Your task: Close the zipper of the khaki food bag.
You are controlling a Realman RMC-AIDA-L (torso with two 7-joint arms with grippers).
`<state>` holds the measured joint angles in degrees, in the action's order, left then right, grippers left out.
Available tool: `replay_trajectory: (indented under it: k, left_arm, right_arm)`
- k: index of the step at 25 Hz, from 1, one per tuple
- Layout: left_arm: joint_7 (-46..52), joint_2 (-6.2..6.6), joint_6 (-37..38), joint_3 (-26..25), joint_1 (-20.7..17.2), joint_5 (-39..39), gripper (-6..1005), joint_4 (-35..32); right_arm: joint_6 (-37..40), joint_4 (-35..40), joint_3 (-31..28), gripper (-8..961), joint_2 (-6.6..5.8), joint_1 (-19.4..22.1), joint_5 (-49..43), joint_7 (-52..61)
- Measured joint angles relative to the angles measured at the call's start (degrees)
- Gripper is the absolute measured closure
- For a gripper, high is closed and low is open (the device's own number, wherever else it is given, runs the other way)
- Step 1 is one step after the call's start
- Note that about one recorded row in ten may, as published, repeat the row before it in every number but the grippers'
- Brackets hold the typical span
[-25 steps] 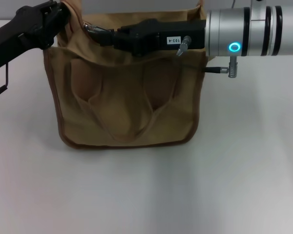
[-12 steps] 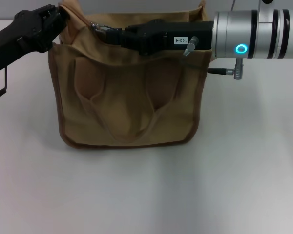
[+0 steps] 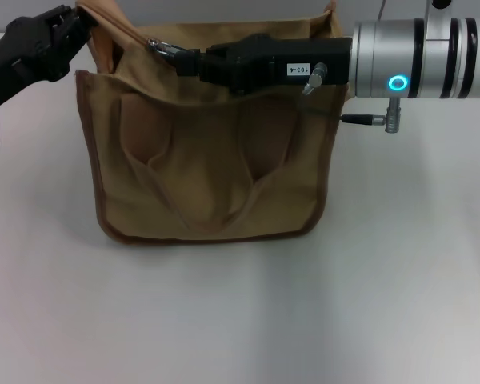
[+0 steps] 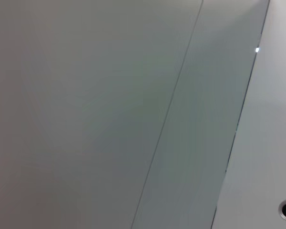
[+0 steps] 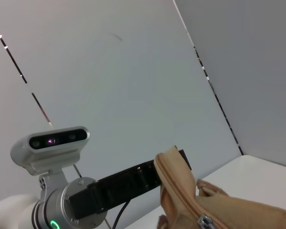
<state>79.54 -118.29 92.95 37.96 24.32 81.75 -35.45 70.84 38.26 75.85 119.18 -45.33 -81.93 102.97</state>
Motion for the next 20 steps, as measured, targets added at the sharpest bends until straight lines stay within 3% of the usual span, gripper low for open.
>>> replay_trajectory:
  k: [20]
  left_arm:
    - [-4.19, 0.30, -0.68, -3.35, -1.65, -0.01, 976, 5.93]
  right_arm:
    - [0.01, 0.00, -0.09, 946, -0.09, -0.55, -0.08, -0.05]
